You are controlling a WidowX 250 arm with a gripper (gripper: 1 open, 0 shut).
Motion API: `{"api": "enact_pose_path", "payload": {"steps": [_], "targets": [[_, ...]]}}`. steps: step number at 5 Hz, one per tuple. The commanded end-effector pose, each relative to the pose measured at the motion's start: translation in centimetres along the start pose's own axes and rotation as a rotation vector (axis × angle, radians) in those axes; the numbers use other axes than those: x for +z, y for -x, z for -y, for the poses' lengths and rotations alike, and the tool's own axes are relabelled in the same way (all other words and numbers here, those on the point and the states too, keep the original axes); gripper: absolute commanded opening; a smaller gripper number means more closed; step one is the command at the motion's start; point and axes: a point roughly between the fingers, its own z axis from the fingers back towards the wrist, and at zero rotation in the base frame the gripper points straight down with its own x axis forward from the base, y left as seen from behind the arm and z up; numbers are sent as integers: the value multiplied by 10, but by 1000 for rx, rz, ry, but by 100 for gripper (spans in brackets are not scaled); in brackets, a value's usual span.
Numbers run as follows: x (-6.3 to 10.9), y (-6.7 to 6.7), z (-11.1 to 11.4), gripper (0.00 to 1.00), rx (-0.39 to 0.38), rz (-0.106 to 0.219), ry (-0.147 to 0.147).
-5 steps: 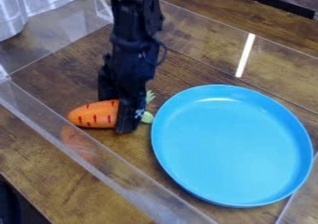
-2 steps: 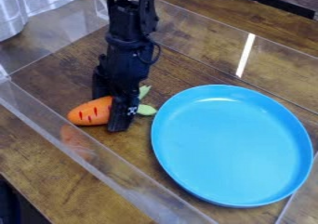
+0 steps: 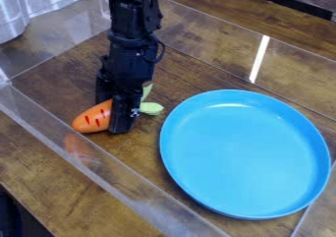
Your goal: Put the carrot in the blue tray
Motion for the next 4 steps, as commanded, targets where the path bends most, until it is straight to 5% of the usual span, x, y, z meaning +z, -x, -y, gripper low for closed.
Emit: {"api": "enact_pose_path", "payload": {"steps": [1,4], "targets": [[1,3,-10,0,-4,22,6],[-2,2,-12,0,-50,58,34]]}}
